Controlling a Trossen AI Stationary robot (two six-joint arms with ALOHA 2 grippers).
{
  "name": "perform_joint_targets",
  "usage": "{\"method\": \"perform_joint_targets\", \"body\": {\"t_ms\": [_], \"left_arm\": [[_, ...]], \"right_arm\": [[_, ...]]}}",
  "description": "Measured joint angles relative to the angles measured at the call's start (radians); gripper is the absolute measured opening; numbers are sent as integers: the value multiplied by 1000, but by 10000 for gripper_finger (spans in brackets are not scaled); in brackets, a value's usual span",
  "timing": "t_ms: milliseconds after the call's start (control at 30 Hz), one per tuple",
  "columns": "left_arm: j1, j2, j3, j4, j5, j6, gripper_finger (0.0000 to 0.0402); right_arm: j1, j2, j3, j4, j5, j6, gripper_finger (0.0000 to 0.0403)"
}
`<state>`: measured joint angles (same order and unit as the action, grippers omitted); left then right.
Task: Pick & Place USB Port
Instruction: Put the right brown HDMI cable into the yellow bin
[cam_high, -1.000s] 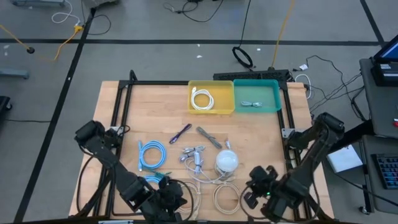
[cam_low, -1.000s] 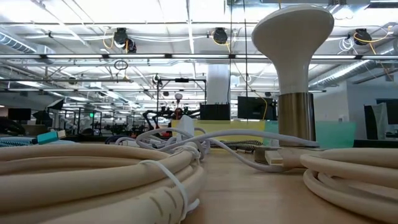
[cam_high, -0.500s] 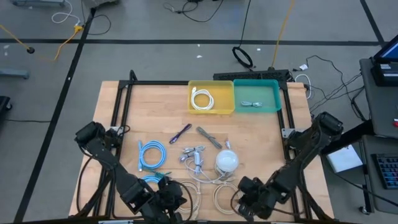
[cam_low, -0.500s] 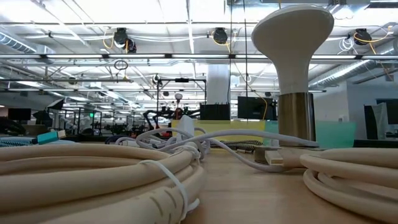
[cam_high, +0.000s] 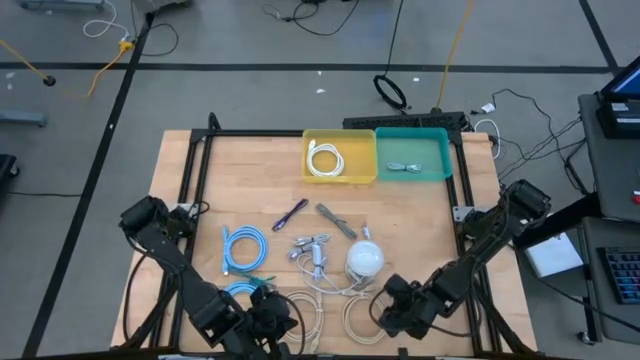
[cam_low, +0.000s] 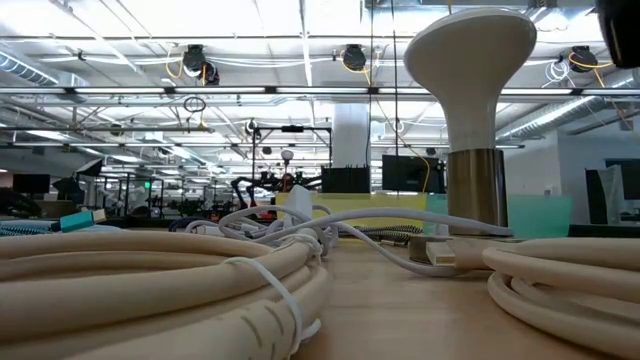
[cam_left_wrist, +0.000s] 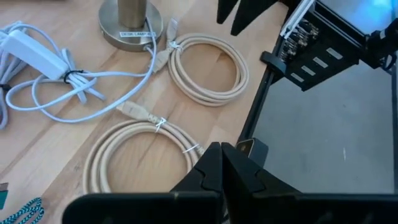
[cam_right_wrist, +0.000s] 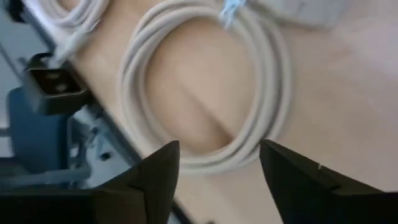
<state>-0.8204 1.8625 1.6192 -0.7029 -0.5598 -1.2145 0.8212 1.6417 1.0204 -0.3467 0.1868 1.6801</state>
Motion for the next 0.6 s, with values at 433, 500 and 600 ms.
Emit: {"method": "perform_joint_targets", "body": {"t_ms": [433,500,600], "left_arm": [[0,-1,0,-1,9,-15,1],[0,-1,0,-2,9,-18,1],[-1,-1,0,-4,10,-21,1]], "right_arm": [[-23,23,-73,44,27,-9,228],[-23,50,-73,67,24,-7,227],[-21,91,-74,139,22,-8,226]]}}
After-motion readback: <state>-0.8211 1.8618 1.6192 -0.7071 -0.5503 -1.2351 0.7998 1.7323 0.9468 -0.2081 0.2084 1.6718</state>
